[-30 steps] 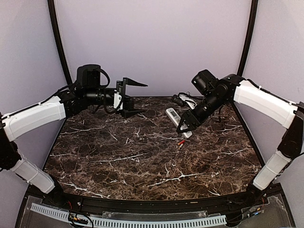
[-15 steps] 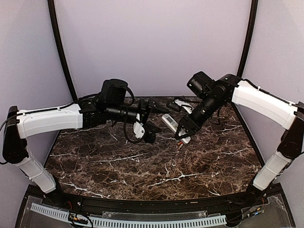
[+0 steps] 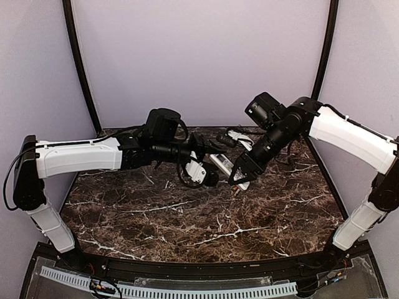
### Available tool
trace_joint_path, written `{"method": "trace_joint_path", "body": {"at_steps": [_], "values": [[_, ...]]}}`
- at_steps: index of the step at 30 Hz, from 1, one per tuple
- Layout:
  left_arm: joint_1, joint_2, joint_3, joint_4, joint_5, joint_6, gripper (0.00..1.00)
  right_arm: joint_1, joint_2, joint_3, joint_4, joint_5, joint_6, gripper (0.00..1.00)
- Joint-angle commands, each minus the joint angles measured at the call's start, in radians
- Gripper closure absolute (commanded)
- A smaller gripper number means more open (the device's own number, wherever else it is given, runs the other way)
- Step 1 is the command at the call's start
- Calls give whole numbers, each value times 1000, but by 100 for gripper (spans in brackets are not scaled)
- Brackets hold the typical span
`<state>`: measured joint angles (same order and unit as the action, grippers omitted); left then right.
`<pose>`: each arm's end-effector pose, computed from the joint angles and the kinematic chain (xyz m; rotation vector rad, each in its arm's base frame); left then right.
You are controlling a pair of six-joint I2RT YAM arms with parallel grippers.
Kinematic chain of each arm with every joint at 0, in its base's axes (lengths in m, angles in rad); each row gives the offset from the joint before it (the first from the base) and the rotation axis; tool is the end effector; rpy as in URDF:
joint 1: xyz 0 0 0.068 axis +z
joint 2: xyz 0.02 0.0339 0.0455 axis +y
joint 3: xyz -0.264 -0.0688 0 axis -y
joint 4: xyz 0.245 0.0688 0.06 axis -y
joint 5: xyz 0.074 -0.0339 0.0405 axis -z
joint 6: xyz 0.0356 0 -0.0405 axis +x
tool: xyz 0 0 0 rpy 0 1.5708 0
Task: Load the batteries into the remote control
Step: Pass from the right arm to the left
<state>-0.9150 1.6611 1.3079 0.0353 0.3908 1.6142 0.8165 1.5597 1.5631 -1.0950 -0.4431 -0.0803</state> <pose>0.2307 -0.3221 0.3146 1.8405 0.3044 0.1144 0.2017 0.2370 0.3441 -1.3234 2.4031 0.8165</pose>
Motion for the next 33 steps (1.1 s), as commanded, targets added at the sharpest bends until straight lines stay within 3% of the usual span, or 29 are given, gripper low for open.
{"method": "trace_joint_path", "body": {"at_steps": [1, 11, 15, 17, 19, 20, 21, 25, 33], "values": [[-19, -22, 10, 0, -6, -48, 50, 15, -21, -2, 33, 21, 14, 77], [-42, -50, -35, 0, 41, -70, 97, 15, 14, 46, 33, 121, -11, 75], [-44, -62, -60, 3, 30, -105, 100, 14, 10, 62, 38, 146, -16, 68], [-44, -64, -69, 16, 23, -115, 100, 13, 9, 68, 40, 150, -18, 57], [-44, -60, -68, 43, 14, -142, 100, 14, 10, 79, 36, 163, -21, 32], [-44, -58, -68, 71, 6, -174, 100, 13, 7, 88, 34, 173, -22, 10], [-44, -54, -66, 85, 1, -192, 100, 13, 2, 98, 35, 186, -25, 2], [-44, -55, -64, 155, -18, -385, 100, 6, -58, 124, 62, 211, -50, 1], [-42, -72, -54, 263, 35, -1153, 100, -20, -239, 170, 170, 59, -122, 1]]}}
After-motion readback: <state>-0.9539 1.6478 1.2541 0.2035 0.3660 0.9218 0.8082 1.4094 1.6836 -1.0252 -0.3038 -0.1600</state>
